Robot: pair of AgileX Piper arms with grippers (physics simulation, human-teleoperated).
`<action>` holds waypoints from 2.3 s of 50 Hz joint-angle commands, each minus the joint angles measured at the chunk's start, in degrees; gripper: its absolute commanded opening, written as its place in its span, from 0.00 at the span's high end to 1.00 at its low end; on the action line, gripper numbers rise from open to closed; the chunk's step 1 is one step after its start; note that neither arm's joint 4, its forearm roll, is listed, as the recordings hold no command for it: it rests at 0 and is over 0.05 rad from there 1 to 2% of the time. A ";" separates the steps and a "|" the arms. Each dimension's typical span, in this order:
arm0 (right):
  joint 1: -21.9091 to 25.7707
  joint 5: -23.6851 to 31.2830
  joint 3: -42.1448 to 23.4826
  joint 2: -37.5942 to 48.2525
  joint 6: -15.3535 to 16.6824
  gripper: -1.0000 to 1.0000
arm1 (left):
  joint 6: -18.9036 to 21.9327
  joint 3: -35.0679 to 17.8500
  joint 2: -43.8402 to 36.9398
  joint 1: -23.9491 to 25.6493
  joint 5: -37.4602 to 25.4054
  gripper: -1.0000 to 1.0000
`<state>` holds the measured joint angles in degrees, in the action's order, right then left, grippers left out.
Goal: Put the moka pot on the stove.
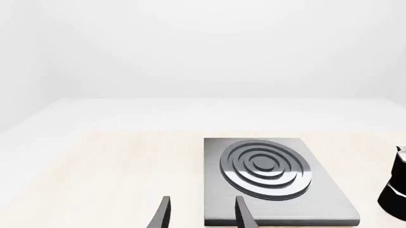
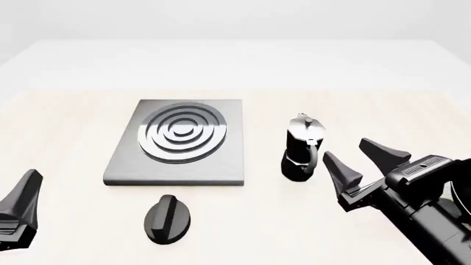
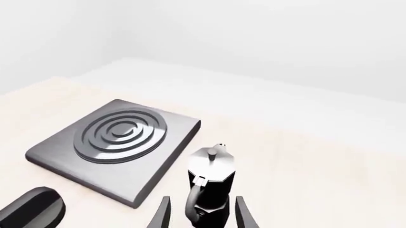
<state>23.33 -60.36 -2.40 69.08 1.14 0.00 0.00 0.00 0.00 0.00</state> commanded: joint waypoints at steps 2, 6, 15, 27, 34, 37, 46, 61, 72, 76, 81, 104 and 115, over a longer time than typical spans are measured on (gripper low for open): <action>0.64 -3.17 -0.76 4.84 -0.29 0.00 | 0.00 0.00 0.00 0.00 0.00 0.00; 0.68 -3.65 -1.01 5.85 -0.31 0.00 | 0.00 0.00 0.00 0.00 0.00 0.00; 0.46 -5.33 -1.66 8.95 -0.23 0.00 | 0.00 0.00 0.00 0.00 0.00 0.00; 0.23 -6.88 -2.25 12.29 -0.17 0.00 | 0.00 0.00 0.00 0.00 0.00 0.00; -0.10 -8.83 -2.68 15.74 0.12 0.00 | 0.00 0.00 0.00 0.00 0.00 0.00; 0.06 -9.18 -2.97 16.79 0.09 0.00 | 0.00 0.00 0.00 0.00 0.00 0.00; 0.76 -9.25 -4.31 19.06 -0.46 0.00 | 0.00 0.00 0.00 0.00 0.00 0.00; 1.23 -9.43 -7.63 24.50 -1.13 0.00 | 0.00 0.00 0.00 0.00 0.00 0.00; 1.34 -9.47 -8.20 26.10 -1.25 0.00 | 0.00 0.00 0.00 0.00 0.00 0.00; 1.52 -9.47 -8.30 26.51 -1.37 0.00 | 0.00 0.00 0.00 0.00 0.00 0.00; 1.55 -9.47 -8.66 27.35 -1.32 0.00 | 0.00 0.00 0.00 0.00 0.00 0.00; 1.92 -9.46 -9.97 30.77 -1.88 0.00 | 0.00 0.00 0.00 0.00 0.00 0.00; 1.86 -9.45 -10.94 32.35 -1.92 0.00 | 0.00 0.00 0.00 0.00 0.00 0.00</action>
<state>25.14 -69.81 -12.60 100.10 -0.74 0.00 0.00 0.00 0.00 0.00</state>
